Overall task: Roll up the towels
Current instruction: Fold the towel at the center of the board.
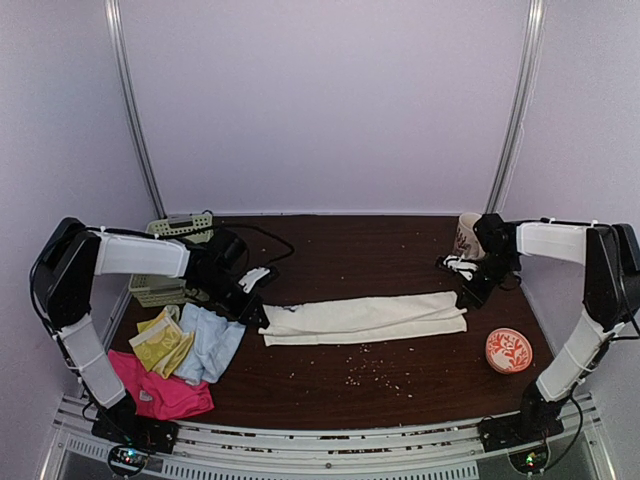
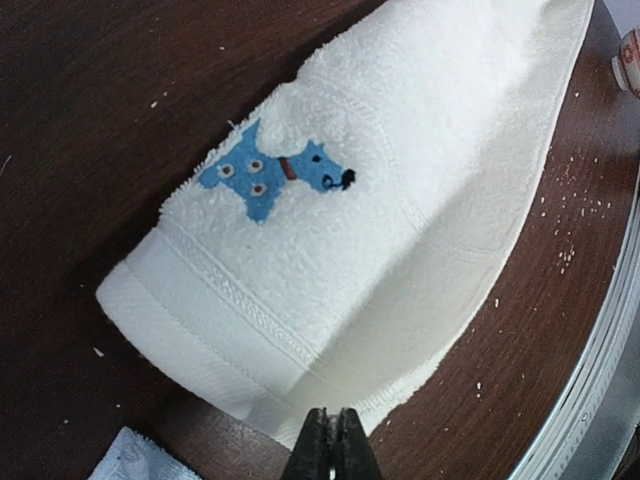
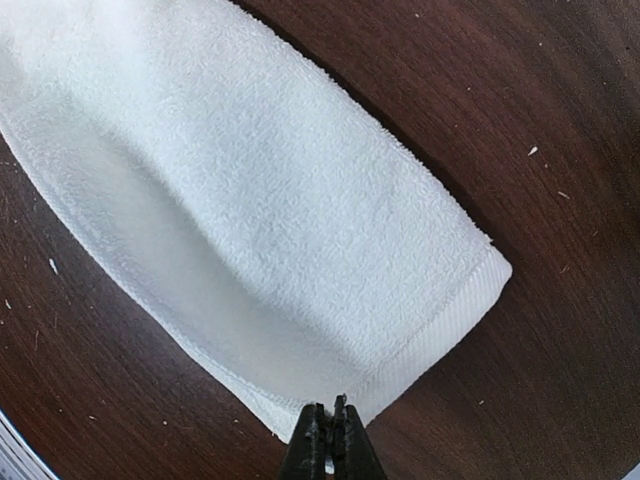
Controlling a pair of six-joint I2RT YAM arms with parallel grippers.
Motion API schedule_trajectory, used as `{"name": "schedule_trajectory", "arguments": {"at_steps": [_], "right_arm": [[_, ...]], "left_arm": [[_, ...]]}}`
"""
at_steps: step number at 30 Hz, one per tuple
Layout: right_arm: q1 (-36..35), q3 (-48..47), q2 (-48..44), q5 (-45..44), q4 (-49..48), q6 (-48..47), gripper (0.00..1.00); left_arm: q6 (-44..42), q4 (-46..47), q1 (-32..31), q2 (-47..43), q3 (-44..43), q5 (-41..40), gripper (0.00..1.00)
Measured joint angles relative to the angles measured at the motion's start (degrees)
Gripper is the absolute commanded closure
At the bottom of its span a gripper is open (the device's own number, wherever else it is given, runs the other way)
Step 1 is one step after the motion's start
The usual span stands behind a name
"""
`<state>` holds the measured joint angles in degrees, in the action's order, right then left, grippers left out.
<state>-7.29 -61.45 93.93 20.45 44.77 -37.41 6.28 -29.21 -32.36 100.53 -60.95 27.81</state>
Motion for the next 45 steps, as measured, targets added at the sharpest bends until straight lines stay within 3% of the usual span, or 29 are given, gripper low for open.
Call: {"name": "schedule_trajectory", "arguments": {"at_steps": [19, 33, 45], "right_arm": [[0.0, 1.7, 0.0, 2.1, 4.8, -7.7, 1.00], [1.2, -17.2, 4.2, -2.4, 1.6, -0.4, 1.00], [1.9, -13.3, 4.6, 0.4, -1.7, 1.4, 1.00]], "left_arm": [[-0.7, -2.0, 0.0, 2.4, -1.6, -3.4, 1.00], [-1.5, -3.4, 1.4, 2.4, -17.6, -17.2, 1.00], [-1.7, -2.6, 1.5, 2.6, -14.3, -16.5, 1.00]]}}
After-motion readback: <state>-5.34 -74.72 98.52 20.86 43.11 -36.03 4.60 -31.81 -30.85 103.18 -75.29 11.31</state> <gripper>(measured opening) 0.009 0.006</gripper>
